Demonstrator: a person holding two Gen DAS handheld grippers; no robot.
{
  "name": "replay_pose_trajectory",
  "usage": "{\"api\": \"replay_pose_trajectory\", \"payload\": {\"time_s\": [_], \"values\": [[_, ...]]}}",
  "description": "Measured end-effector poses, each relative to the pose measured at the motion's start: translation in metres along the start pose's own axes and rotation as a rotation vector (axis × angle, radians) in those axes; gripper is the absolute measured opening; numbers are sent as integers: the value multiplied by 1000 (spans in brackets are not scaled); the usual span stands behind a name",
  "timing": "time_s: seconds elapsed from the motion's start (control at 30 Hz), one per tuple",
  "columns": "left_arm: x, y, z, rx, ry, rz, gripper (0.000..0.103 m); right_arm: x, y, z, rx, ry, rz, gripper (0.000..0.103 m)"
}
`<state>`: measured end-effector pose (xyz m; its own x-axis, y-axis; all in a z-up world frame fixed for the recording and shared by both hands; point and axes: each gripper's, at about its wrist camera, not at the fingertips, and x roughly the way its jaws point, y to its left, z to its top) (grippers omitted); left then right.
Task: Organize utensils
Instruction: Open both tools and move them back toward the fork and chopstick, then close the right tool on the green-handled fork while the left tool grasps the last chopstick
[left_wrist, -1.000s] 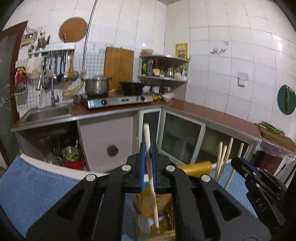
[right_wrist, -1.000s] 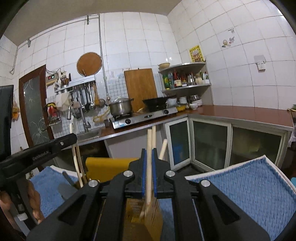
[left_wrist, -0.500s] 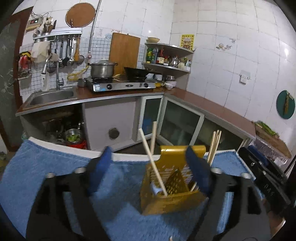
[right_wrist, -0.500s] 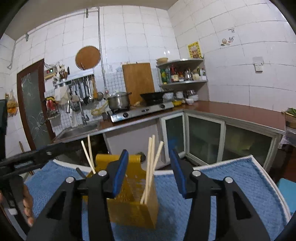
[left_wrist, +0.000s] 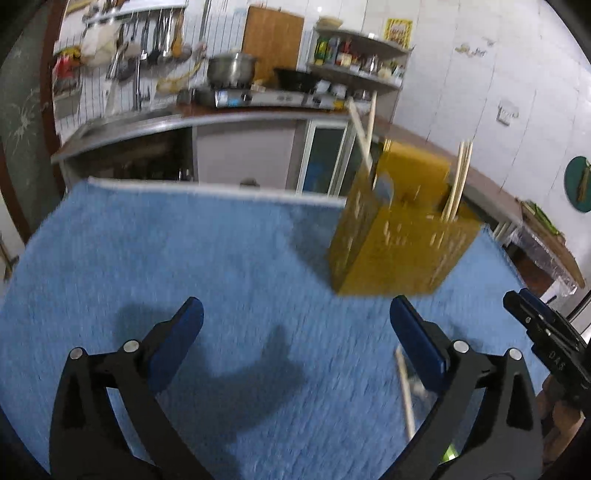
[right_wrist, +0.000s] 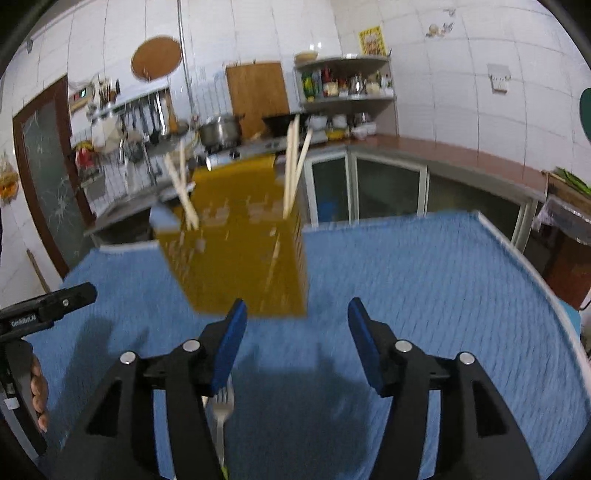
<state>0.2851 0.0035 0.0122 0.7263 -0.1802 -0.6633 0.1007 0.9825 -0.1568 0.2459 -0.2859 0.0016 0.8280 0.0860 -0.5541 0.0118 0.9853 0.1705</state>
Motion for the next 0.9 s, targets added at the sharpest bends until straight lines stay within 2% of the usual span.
{"api": "replay_pose_trajectory", "payload": {"time_s": [0.2,0.43,0.67,0.9], "values": [[16,11,-35,13,95,21,98,9,20,-42,-45,93,6,56],[26,13,-52,22,160,43,98,17,42,-72,-102,207,8,55],[30,21,-54,4,183,56,98,28,56,-77,-141,294,11,36],[26,13,-50,58,190,76,98,36,71,-76,-177,343,0,20]]}}
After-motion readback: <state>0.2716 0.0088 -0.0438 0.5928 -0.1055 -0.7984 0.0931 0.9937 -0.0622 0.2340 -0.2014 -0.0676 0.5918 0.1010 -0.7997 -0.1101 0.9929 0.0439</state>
